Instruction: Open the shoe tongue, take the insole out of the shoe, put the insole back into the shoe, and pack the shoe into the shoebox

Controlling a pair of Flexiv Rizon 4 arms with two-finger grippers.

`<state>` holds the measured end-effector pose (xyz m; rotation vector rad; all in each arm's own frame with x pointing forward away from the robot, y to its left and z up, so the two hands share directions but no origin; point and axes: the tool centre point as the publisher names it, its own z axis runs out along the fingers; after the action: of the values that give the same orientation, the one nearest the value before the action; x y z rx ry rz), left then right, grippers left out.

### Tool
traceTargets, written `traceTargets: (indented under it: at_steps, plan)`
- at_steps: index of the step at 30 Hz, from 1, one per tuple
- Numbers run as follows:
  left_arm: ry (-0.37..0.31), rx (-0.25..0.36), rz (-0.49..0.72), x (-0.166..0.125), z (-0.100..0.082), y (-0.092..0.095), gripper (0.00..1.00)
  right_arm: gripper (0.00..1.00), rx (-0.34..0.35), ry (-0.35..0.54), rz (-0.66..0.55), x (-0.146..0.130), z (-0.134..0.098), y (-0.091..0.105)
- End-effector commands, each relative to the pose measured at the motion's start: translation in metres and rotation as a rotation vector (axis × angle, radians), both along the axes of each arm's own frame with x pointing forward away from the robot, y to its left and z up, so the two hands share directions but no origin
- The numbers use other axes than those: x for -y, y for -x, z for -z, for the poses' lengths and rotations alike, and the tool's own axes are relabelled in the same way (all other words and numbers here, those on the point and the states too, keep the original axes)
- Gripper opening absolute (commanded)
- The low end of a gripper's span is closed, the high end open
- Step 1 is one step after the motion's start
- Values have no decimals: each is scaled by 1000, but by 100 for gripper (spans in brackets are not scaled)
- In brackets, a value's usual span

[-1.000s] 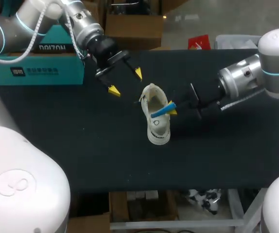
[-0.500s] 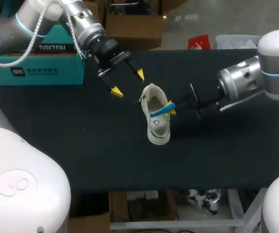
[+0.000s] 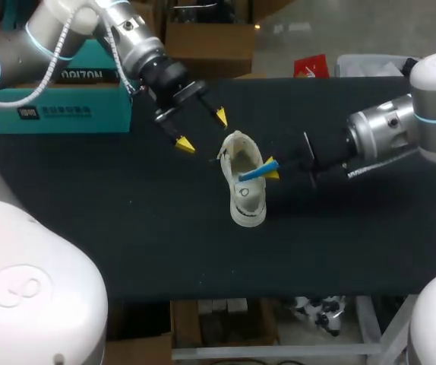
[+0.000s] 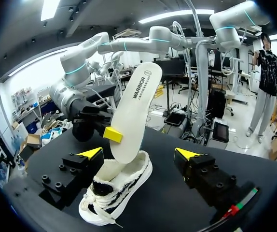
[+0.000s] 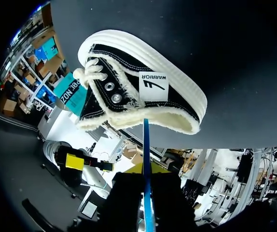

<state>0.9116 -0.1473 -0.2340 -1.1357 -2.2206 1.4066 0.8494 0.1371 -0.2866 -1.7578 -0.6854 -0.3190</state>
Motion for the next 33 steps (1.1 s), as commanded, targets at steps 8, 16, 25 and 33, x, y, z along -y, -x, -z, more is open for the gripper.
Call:
traceTargets:
  at_steps: [8,16,25,33]
  plan:
    - [126,234,-227,17,11,46,100,0,-6,-30,50,-7,6,-3]
    - [203,294,-353,12,19,53,100,0,-4,-49,108,-12,8,-5]
    - [277,299,-435,9,27,47,100,0,9,-59,180,-17,10,-7]
    - [277,299,-435,9,27,47,100,0,9,-59,180,-17,10,-7]
